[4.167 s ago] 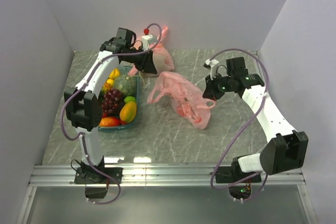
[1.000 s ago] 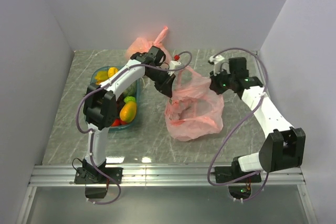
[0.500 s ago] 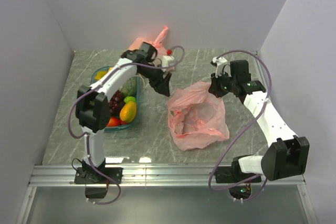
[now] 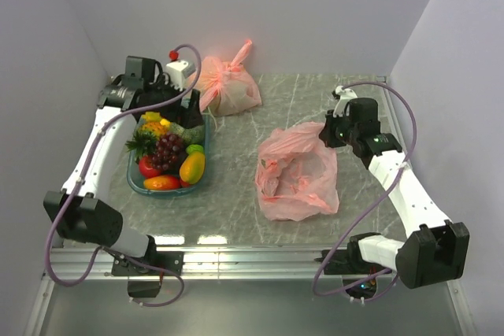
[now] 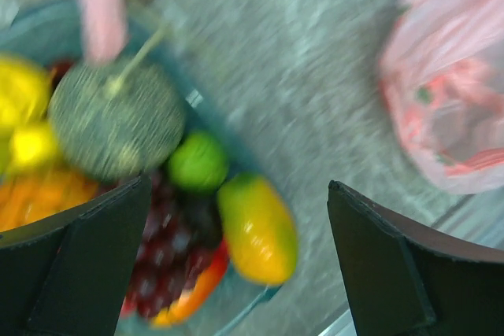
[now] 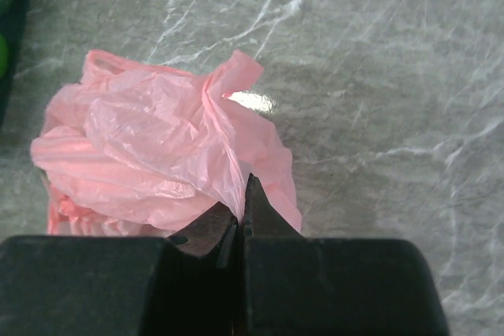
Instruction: Place the fake fruits into the plastic bag and tie a complex knot
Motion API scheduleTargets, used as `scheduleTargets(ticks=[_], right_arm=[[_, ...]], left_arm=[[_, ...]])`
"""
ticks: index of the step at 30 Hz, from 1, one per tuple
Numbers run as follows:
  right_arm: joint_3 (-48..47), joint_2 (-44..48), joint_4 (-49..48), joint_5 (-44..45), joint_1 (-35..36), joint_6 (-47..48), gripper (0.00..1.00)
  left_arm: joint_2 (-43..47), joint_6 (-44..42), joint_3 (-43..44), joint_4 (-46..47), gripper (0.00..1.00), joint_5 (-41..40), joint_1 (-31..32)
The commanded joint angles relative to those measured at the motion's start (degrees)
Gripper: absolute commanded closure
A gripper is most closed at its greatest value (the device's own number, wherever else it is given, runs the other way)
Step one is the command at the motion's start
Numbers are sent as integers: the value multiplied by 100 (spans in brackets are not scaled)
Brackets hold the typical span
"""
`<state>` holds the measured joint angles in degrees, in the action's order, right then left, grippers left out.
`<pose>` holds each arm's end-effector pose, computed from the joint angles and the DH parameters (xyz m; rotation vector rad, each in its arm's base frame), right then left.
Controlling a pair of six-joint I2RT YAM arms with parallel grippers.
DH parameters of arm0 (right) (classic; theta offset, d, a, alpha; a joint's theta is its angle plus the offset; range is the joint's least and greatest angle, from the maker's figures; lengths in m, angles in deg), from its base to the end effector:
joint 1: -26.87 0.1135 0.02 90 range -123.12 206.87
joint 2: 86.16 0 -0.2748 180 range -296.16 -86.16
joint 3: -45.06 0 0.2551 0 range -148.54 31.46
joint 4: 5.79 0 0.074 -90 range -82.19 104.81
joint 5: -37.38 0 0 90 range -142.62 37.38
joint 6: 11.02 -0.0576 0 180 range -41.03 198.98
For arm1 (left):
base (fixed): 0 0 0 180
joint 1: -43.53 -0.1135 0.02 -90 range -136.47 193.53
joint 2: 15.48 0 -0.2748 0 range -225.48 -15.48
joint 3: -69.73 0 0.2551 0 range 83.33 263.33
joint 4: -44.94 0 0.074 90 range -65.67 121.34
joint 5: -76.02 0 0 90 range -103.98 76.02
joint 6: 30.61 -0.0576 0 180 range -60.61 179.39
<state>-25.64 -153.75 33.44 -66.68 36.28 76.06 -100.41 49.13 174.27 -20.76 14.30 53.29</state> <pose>0.2689 0.0587 0.3048 -0.2625 2.1909 0.3902 0.3132 -0.0816 0.3830 0.6338 2.2385 -0.5790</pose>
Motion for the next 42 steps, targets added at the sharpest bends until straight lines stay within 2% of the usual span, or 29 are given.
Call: scheduleTargets(ticks=[1,4,7,10,19,29,30,31,33,34,37,42], right_arm=[[-37,-130,-305,141,17,-437,100],[-108,-272,-243,158,17,-525,100],[-135,-316,-295,141,35,-605,100],[-161,-333,-304,185,70,-631,100],[-214,-298,-172,273,105,-649,100],[-108,-254,-154,-290,131,-613,100],[-100,-263,-172,-342,123,-622,100],[-108,-272,-172,-395,140,-622,100],[-126,-289,-163,-430,149,-614,100],[-152,-298,-163,-439,158,-613,100],[-144,-298,-216,-553,175,-692,100],[-82,-359,-418,-764,272,-947,100]], left_arm=[[371,-1,-373,-476,1,-901,-159],[678,-177,-821,-722,1,-719,-159],[776,-336,-1269,-890,5,-279,-115],[837,-345,-1710,-768,7,-182,34],[249,-2,-2054,-134,10,-946,799],[-323,16,-1948,-116,17,-1509,870],[-323,15,-1939,-117,19,-1518,870],[-323,-11,-1931,-151,29,-1492,861],[-244,-28,-1869,-195,40,-1465,861],[-200,-20,-1817,-283,50,-1447,861],[-24,-81,-1405,-476,62,-1071,861],[64,33,-253,-460,65,184,922]])
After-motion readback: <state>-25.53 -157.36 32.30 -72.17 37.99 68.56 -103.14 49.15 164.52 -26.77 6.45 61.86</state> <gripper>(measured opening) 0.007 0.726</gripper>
